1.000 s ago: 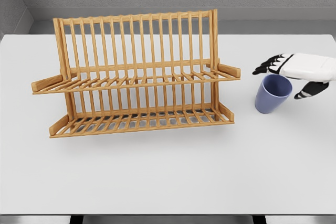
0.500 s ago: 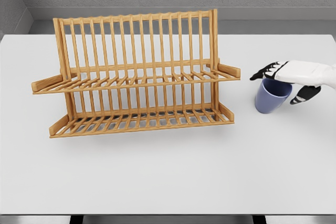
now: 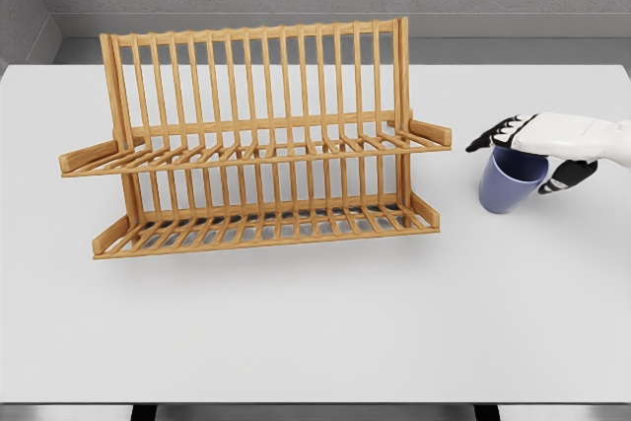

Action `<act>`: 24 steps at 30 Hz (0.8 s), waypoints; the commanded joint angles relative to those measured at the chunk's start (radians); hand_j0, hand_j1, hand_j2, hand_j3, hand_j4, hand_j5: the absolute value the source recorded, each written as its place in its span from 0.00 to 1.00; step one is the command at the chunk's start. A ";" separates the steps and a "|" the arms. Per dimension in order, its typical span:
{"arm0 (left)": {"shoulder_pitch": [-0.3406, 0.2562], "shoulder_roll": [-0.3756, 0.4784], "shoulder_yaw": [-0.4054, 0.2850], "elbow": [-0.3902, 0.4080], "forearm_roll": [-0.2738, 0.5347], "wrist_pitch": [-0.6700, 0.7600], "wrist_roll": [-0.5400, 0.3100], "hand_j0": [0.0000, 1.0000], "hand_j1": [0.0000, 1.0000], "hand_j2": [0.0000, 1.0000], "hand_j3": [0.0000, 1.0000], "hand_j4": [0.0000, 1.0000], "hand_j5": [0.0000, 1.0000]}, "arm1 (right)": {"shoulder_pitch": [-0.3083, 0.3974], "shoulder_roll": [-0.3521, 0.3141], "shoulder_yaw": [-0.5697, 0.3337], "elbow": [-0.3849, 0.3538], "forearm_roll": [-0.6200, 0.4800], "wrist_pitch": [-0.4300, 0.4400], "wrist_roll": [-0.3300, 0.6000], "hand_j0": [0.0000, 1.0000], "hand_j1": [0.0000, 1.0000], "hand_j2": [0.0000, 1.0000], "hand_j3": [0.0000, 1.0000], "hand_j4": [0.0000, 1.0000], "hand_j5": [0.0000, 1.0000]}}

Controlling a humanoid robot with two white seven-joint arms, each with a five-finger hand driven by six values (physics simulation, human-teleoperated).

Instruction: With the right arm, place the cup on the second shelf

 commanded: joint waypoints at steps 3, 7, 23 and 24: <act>0.000 0.000 0.000 0.000 0.000 0.000 0.000 1.00 1.00 1.00 1.00 1.00 1.00 | -0.002 0.000 0.006 0.000 -0.006 0.003 0.000 0.78 0.78 0.78 0.78 0.78 0.78; 0.000 0.000 0.000 0.000 0.000 0.000 0.000 1.00 1.00 1.00 1.00 1.00 1.00 | 0.000 -0.001 0.006 -0.002 -0.004 0.003 0.000 0.73 0.73 0.73 0.73 0.73 0.73; 0.000 0.000 0.000 0.000 0.000 0.000 0.000 1.00 1.00 1.00 1.00 1.00 1.00 | -0.052 -0.003 -0.002 -0.007 -0.006 0.003 0.000 0.70 0.70 0.70 0.70 0.70 0.70; 0.000 0.000 0.000 0.000 0.000 -0.002 0.000 1.00 1.00 1.00 1.00 1.00 1.00 | -0.055 -0.003 -0.003 -0.007 -0.006 0.003 0.000 0.70 0.70 0.70 0.70 0.70 0.70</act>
